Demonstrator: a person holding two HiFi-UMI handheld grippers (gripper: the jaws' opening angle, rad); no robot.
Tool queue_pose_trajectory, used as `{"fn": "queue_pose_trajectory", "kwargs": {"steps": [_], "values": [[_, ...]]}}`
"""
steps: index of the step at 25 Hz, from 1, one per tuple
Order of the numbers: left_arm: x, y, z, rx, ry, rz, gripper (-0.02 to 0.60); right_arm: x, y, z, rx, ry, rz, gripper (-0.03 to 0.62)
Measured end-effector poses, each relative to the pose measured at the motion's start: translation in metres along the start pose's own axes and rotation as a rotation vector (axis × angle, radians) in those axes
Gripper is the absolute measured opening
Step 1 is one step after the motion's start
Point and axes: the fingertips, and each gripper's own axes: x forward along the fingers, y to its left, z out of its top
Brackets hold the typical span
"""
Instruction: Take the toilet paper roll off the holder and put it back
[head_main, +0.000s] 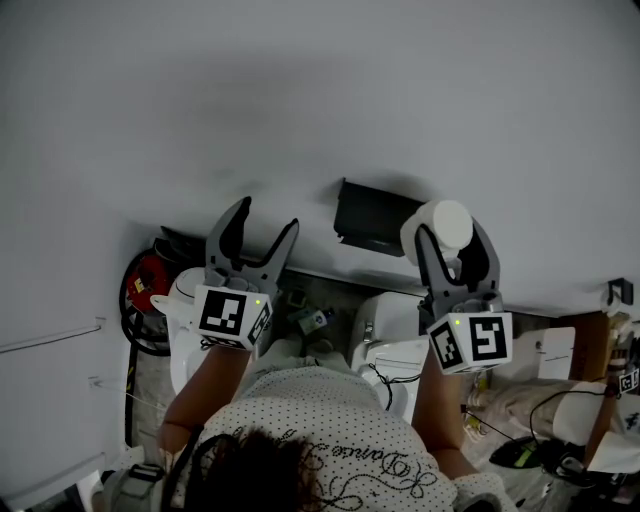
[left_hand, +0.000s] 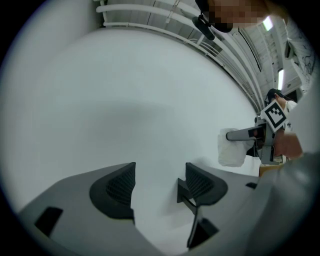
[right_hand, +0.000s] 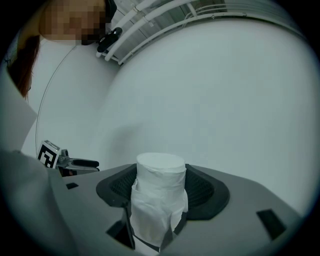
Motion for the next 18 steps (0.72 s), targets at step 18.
{"fn": "queue_pose_trajectory", "kwargs": {"steps": [18], "values": [[-0.008, -0.008, -0.007, -0.003, 0.008, -0.029, 0.299, -0.024, 0.015, -0.030, 0.026, 0.044, -0.019, 0.291]]}}
